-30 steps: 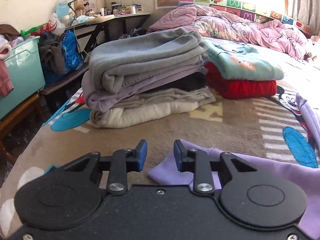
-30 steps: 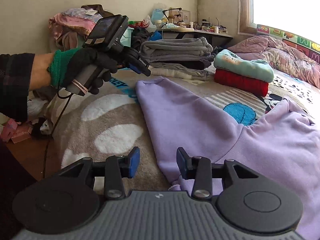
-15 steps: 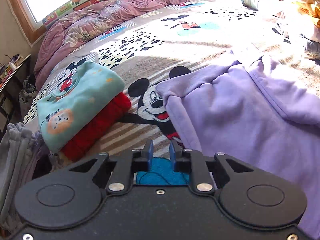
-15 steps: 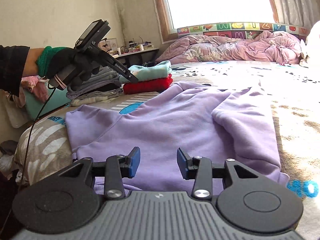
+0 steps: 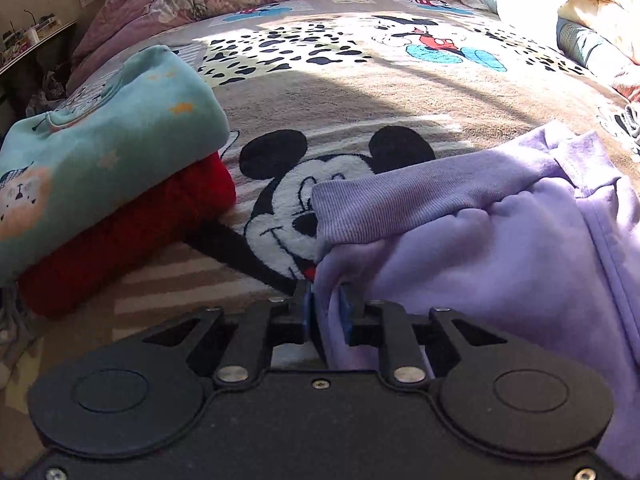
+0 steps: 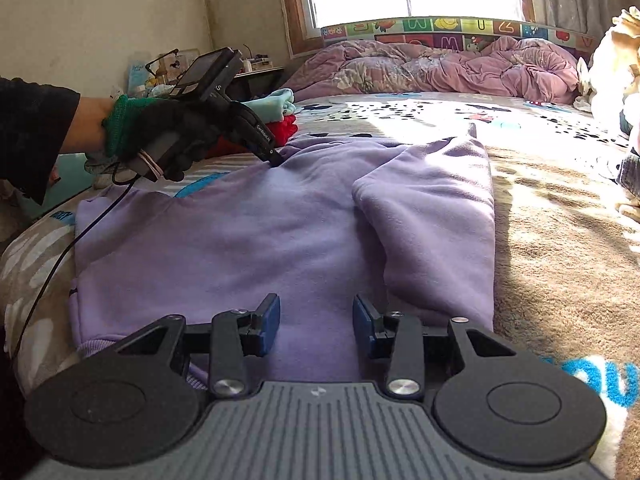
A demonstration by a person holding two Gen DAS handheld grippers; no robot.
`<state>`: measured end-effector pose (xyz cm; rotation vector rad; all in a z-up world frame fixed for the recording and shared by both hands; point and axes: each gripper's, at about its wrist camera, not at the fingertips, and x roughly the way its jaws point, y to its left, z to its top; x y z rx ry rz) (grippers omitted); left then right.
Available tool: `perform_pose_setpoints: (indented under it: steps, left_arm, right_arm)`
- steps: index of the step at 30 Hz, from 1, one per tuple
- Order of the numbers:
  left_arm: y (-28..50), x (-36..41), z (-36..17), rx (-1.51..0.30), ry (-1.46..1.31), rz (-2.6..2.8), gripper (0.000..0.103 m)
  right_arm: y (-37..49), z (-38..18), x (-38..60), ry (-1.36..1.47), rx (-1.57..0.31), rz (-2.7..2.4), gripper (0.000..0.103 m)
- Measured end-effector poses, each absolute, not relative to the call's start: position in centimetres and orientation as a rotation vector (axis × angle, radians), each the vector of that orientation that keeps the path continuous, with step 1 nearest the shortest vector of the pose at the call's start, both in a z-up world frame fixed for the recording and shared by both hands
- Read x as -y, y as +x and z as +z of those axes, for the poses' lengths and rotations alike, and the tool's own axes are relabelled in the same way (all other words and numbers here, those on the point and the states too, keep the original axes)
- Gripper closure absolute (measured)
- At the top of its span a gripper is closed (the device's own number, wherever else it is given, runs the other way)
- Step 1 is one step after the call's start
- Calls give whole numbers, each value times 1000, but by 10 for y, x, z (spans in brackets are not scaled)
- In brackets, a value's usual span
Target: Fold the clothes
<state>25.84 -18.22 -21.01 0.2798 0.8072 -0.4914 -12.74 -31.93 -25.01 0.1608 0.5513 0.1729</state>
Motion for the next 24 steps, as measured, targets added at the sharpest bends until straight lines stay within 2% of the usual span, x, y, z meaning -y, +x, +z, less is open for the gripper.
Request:
perform_pose_setpoints:
  steps: [5,11,17,24]
  left_arm:
    - [266,189,-189,-727,214,-494,87]
    - [285,210,-232,-810,329,-430,85]
    - [292,197,-206,-779,157,-442,85]
    - [273,190,-215,-754,203,-550,85]
  right_arm:
    - [-129,-252,322,172,-550,182,61]
    - [-132,-252,320,170,-547,185,61]
    - [-132,-251,320,165,-543,187,61]
    - [-131,-252,321,164,-544,186,60]
